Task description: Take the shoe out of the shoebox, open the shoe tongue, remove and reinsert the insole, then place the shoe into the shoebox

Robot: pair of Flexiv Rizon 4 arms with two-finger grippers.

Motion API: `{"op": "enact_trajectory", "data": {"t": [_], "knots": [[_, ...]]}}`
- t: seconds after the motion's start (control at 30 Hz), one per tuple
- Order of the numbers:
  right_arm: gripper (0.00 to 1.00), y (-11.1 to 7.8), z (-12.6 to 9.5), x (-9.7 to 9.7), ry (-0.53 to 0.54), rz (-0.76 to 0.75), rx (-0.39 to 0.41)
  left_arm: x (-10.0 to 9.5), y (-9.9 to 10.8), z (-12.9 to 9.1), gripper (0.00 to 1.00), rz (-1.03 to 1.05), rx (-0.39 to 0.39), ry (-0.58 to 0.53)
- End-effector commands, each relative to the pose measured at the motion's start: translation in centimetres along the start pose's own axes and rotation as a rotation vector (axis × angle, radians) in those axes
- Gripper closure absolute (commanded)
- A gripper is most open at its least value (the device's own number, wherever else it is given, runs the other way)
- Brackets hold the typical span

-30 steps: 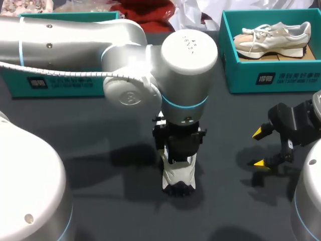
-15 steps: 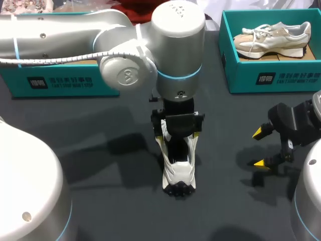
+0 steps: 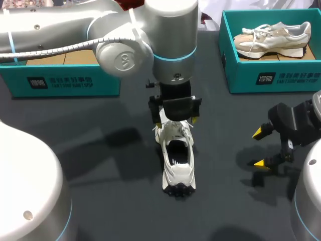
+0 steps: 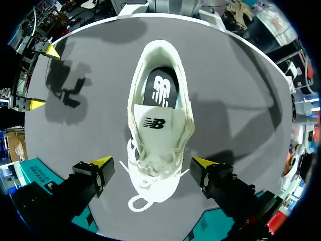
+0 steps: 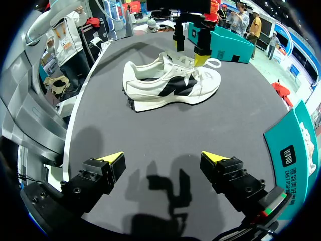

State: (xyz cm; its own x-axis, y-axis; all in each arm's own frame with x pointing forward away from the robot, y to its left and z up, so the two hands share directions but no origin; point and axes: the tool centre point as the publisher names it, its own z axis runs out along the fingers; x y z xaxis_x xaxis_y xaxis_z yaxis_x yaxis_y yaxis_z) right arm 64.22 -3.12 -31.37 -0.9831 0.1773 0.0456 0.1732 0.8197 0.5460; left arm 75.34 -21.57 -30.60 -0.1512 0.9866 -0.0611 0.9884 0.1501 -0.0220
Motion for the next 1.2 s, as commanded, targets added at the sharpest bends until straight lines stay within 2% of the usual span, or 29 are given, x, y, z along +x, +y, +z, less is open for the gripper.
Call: {"op": "enact_trajectory", "data": {"t": [0.03,0.13,0.2,0.23,0.33,0.53,0.67,0.83,0.97,1.03,1.07,1.13,1.2], "knots": [[0.00,0.0,-0.1,0.2,-0.004,0.000,0.001,0.7,1.4,-1.3,0.10,-0.004,0.022,-0.013],[0.00,0.0,-0.1,0.2,-0.004,0.000,0.001,0.7,2.3,-2.1,0.20,-0.007,0.040,-0.017],[0.00,0.0,-0.1,0.2,-0.004,0.000,0.001,0.6,2.6,-2.6,0.35,-0.006,0.055,-0.019],[0.00,0.0,-0.1,0.2,-0.004,0.000,0.001,0.6,2.8,-2.8,0.48,-0.003,0.065,-0.020],[0.00,0.0,-0.1,0.2,-0.004,0.000,0.001,0.6,2.9,-3.3,0.59,0.005,0.089,-0.026],[0.00,0.0,-0.1,0.2,-0.004,0.000,0.001,0.6,1.7,-3.6,0.62,0.031,0.126,-0.044],[0.00,0.0,-0.1,0.2,-0.004,0.000,0.001,0.4,0.3,-3.0,0.64,0.062,0.149,-0.041],[0.00,0.0,-0.1,0.2,-0.004,0.000,0.001,0.0,-1.6,-1.3,0.73,0.098,0.194,-0.020],[0.00,0.0,-0.1,0.2,-0.004,0.000,0.001,0.0,-3.3,0.0,0.79,0.107,0.192,-0.002],[0.00,0.0,-0.1,0.2,-0.004,0.000,0.001,0.1,-3.8,0.7,0.79,0.097,0.194,0.004],[0.00,0.0,-0.1,0.2,-0.004,0.000,0.001,0.2,-4.0,1.1,0.80,0.102,0.223,0.003],[0.00,0.0,-0.1,0.2,-0.004,0.000,0.001,0.2,-4.3,1.8,0.80,0.089,0.222,0.007],[0.00,0.0,-0.1,0.2,-0.004,0.000,0.001,0.2,-4.5,2.8,0.80,0.086,0.257,0.018]]}}
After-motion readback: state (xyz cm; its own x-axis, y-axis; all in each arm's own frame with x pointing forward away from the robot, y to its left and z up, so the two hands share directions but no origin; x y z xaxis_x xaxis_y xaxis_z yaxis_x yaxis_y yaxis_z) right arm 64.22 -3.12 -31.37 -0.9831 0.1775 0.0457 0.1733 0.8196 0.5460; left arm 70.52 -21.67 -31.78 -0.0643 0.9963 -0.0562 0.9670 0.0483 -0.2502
